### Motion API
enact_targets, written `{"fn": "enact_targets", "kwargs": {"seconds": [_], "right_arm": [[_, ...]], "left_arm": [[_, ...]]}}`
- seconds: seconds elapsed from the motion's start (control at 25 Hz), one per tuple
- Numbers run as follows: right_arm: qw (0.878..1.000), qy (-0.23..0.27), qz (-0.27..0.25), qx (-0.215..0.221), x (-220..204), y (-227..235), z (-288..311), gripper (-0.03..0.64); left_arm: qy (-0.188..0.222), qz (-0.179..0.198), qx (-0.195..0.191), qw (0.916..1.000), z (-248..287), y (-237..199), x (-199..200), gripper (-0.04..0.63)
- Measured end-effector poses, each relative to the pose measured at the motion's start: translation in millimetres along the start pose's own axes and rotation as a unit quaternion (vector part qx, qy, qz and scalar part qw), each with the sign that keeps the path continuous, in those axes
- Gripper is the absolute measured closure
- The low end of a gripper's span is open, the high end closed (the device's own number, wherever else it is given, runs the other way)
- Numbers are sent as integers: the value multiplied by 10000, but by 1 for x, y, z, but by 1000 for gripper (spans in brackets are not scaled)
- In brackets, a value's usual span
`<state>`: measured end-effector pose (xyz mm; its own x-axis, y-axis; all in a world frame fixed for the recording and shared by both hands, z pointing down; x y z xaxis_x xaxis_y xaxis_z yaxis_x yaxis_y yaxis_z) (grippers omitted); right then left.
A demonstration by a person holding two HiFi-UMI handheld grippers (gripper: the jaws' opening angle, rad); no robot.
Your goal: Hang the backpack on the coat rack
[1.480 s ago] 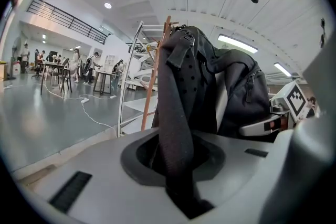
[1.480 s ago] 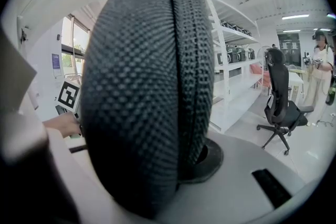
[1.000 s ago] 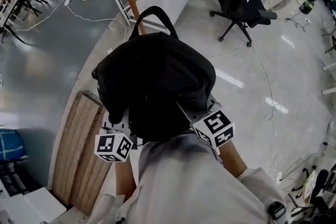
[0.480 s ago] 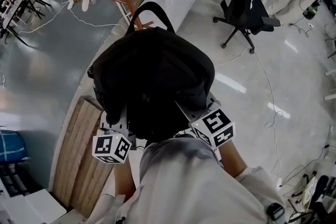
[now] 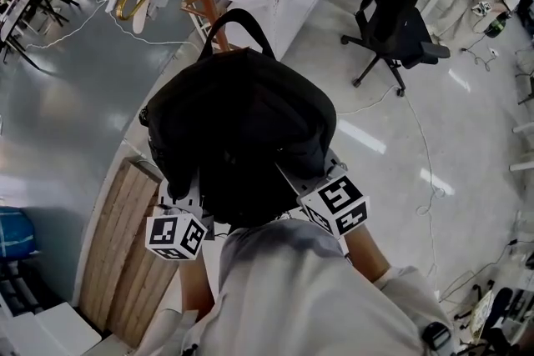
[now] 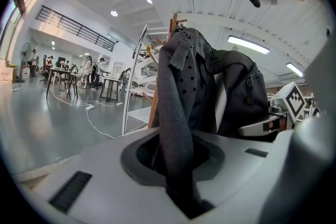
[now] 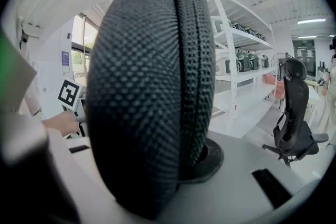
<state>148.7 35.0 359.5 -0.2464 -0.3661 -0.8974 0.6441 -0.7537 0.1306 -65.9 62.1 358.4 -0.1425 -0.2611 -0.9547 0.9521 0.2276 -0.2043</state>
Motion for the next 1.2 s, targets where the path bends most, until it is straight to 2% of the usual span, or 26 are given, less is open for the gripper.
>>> {"fn": "enact_targets", "kwargs": {"seconds": [0.88, 1.2], "right_arm": [[9991, -351, -137, -217, 47, 24, 107, 491], [9987, -324, -241, -304, 58, 20, 139, 491]], "left_arm": [[-17, -193, -36, 9998, 79, -96, 15, 536], [103, -201, -142, 9996, 90, -128, 19, 537]]}}
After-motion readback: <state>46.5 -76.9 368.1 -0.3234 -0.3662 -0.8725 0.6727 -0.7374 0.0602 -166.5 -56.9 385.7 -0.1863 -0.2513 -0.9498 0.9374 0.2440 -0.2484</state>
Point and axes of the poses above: the fingertips, and each gripper's own axes: z forward along the fingers, y to its right, x out of its top, the point moved 4 cm from there along -z, backward along the fingers, and after that the axes turned 1 degree about -z, right-handed, at the moved point
